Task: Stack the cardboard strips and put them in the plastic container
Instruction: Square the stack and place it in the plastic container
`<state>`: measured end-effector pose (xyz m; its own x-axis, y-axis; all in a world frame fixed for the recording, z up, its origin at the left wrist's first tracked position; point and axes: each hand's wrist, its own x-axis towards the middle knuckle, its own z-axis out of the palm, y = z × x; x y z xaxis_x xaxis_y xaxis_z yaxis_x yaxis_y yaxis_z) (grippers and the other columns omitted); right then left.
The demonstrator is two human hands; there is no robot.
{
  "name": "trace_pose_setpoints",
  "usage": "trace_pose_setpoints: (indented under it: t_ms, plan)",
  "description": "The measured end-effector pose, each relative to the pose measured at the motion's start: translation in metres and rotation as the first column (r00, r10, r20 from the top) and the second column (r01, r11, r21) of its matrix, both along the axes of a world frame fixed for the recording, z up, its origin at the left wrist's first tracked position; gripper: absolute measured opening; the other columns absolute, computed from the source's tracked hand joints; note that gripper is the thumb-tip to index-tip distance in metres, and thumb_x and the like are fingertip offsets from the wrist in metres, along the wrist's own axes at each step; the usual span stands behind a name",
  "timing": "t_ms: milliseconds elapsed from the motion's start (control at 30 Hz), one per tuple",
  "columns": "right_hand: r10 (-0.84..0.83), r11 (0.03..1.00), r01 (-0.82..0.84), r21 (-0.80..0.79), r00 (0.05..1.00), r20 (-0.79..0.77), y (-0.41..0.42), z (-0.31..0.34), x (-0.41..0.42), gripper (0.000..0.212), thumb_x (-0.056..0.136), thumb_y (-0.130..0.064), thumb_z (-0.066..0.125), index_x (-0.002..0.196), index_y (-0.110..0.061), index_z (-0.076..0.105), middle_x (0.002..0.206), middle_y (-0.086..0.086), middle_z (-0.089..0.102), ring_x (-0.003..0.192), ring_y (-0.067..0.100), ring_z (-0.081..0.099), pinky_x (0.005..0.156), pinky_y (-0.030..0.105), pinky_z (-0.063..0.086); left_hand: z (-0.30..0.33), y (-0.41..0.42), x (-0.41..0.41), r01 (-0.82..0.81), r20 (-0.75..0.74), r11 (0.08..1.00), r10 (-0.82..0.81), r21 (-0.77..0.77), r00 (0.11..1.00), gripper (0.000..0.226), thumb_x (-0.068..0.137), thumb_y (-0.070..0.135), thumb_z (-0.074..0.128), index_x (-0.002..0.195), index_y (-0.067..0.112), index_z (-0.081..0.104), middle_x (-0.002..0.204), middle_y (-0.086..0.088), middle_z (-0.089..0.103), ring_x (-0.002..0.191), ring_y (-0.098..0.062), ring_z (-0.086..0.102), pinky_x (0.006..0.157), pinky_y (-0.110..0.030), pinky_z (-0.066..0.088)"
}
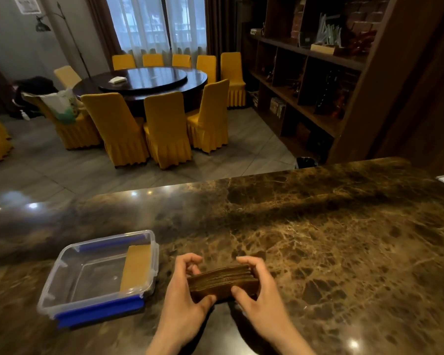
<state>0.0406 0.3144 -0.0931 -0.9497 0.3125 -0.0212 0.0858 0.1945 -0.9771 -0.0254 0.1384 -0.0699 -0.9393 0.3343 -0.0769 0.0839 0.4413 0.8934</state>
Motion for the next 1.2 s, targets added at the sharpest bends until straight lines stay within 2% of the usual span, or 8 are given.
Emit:
trace_pose_setpoints:
  t_ms: [167, 233, 400, 467, 567, 767, 1000, 1200]
  plan:
    - [-0.073, 0.994, 0.072, -0.078, 0.997, -0.010, -0.069, -0.010, 0.012, 0.012, 0.094, -0.048, 0.058, 0.099, -0.040, 0.066, 0.096, -0.009, 0.074, 0.089, 0.009, 0.070, 0.077, 0.017, 0.052, -0.026, -0.053, 0.030, -0.093, -0.012, 0.991, 0.095, 0.100, 0.995, 0.080, 0.060, -0.010, 0.076, 0.112, 0.040, 0.042, 0.094, -0.010, 0.058, 0.082, -0.014, 0.065, 0.079, -0.034, 0.059]
    - [-0.179, 0.983, 0.180, 0.025, 0.984, -0.015, -0.087, -0.018, 0.012, 0.026, 0.099, -0.052, 0.047, 0.087, -0.035, 0.064, 0.084, -0.009, 0.072, 0.079, 0.010, 0.067, 0.070, 0.023, 0.050, -0.041, -0.061, 0.039, -0.123, 0.016, 0.983, 0.122, 0.133, 0.992, 0.077, 0.061, -0.016, 0.075, 0.111, 0.034, 0.044, 0.091, -0.011, 0.056, 0.077, -0.011, 0.064, 0.074, -0.027, 0.056]
    - [-0.339, 0.940, 0.339, 0.043, 0.941, -0.005, -0.098, -0.020, -0.003, 0.020, 0.105, -0.020, 0.051, 0.092, -0.033, 0.058, 0.084, -0.007, 0.070, 0.082, 0.005, 0.067, 0.071, 0.029, 0.053, -0.045, -0.045, 0.039, -0.283, 0.208, 0.885, 0.218, 0.369, 0.953, 0.049, 0.079, 0.003, 0.083, 0.114, 0.025, 0.057, 0.118, -0.008, 0.065, 0.090, -0.009, 0.073, 0.067, -0.024, 0.061]
    - [-0.361, 0.931, 0.362, -0.046, 0.932, 0.033, -0.100, -0.019, -0.005, 0.018, 0.106, -0.016, 0.049, 0.098, -0.030, 0.057, 0.089, 0.000, 0.071, 0.082, 0.013, 0.070, 0.073, 0.040, 0.058, -0.039, -0.031, 0.039, -0.420, 0.268, 0.810, 0.334, 0.408, 0.904, 0.025, 0.089, 0.033, 0.071, 0.112, 0.027, 0.062, 0.113, 0.002, 0.074, 0.095, -0.005, 0.074, 0.065, -0.018, 0.060]
    - [-0.362, 0.908, 0.373, -0.193, 0.928, 0.087, -0.104, -0.018, -0.002, 0.025, 0.108, -0.022, 0.045, 0.089, -0.024, 0.062, 0.088, 0.006, 0.072, 0.083, 0.025, 0.072, 0.067, 0.036, 0.060, -0.035, -0.022, 0.039, -0.531, 0.179, 0.775, 0.502, 0.342, 0.846, 0.009, 0.099, 0.032, 0.061, 0.108, 0.036, 0.060, 0.096, 0.010, 0.081, 0.091, -0.003, 0.076, 0.061, -0.015, 0.060]
    - [-0.283, 0.954, 0.286, 0.095, 0.958, -0.038, -0.103, -0.029, 0.006, 0.033, 0.103, -0.026, 0.053, 0.072, -0.018, 0.056, 0.074, 0.001, 0.061, 0.071, 0.013, 0.059, 0.068, 0.037, 0.049, -0.040, -0.031, 0.039, -0.571, 0.086, 0.783, 0.569, 0.246, 0.818, 0.027, 0.102, 0.012, 0.049, 0.105, 0.038, 0.053, 0.088, 0.011, 0.079, 0.085, 0.004, 0.071, 0.069, -0.019, 0.049]
    - [-0.294, 0.956, 0.294, -0.003, 0.955, -0.035, -0.102, -0.022, -0.007, 0.043, 0.108, -0.033, 0.039, 0.067, -0.027, 0.049, 0.062, -0.007, 0.054, 0.058, 0.003, 0.049, 0.059, 0.022, 0.040, -0.037, -0.021, 0.035, -0.674, 0.085, 0.685, 0.681, 0.278, 0.727, 0.025, 0.107, 0.022, 0.042, 0.091, 0.037, 0.053, 0.073, 0.001, 0.062, 0.064, 0.003, 0.060, 0.058, -0.027, 0.040]
    - [-0.264, 0.963, 0.265, 0.041, 0.964, -0.023, -0.105, -0.025, -0.008, 0.037, 0.108, -0.021, 0.043, 0.072, -0.019, 0.049, 0.066, -0.001, 0.050, 0.059, 0.007, 0.045, 0.062, 0.034, 0.040, -0.044, -0.023, 0.038, -0.674, 0.141, 0.696, 0.663, 0.247, 0.736, 0.026, 0.107, 0.015, 0.035, 0.109, 0.032, 0.055, 0.076, 0.006, 0.076, 0.076, 0.006, 0.067, 0.067, -0.027, 0.049]
